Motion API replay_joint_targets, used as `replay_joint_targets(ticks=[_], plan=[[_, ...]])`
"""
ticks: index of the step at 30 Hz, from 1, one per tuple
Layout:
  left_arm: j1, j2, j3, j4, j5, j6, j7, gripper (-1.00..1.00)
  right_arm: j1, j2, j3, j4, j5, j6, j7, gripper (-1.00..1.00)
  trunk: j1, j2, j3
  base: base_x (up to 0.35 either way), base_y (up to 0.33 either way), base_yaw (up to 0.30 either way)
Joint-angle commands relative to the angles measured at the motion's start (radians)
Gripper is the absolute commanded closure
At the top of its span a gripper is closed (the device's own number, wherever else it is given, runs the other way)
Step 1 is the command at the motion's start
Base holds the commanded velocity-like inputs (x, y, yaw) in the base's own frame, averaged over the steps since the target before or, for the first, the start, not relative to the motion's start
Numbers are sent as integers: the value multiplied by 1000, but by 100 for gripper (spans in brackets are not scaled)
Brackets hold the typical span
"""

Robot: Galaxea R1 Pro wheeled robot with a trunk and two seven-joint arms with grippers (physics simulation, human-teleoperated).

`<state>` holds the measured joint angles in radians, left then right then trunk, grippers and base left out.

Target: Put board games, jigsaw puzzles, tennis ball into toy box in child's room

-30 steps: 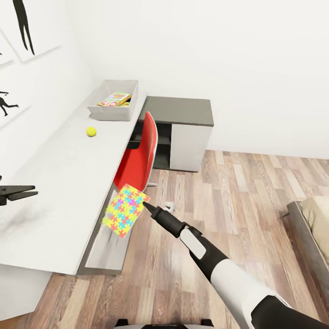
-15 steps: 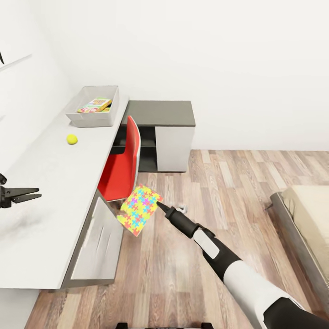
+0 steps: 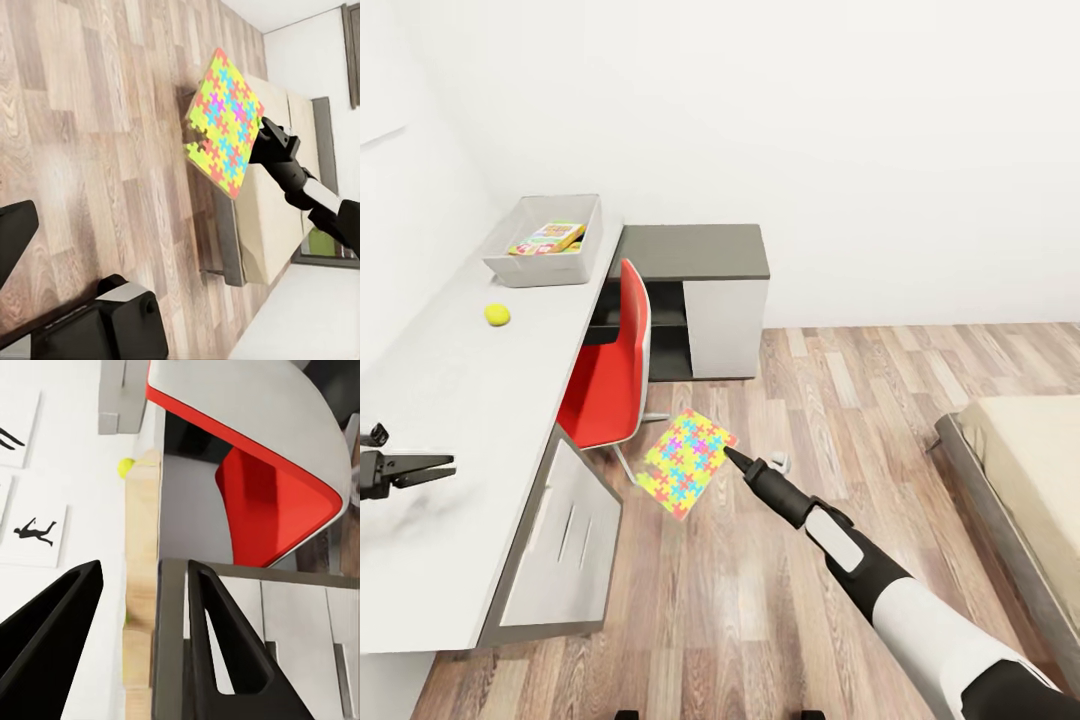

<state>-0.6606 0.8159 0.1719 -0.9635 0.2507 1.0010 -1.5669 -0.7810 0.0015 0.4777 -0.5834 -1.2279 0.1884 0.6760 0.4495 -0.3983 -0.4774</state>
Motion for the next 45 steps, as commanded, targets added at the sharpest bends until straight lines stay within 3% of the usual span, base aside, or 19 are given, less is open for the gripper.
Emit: replay_joint_targets(ticks=[1,6,31,34,38,45], plan=[[1,1,0,0,0,10,-4,-100,-1,-1,1,1,-10,7,3,100,1,-2,-1,0,0,-5],[7,12,5,11,1,5,-4,-100,0,-3,1,1,-10,5,3,100,1,-2,-1,0,0,-1],[7,7,6,25,-2,-15,-4,-100,0,-9,-2,7,-7,-8,-8,100,1,-2,-1,0,0,0],[7,5,5,25,-2,-15,-4,-100,0,-22,-3,9,-4,-4,-33,100,1,-2,-1,0,0,0],[7,5,5,26,-1,-16,-4,-100,0,-59,-2,4,-6,4,-49,100,1,-2,-1,0,0,0],[7,8,7,29,2,-72,-4,-100,0,-69,3,1,-2,1,-43,100,1,-2,-1,0,0,0]])
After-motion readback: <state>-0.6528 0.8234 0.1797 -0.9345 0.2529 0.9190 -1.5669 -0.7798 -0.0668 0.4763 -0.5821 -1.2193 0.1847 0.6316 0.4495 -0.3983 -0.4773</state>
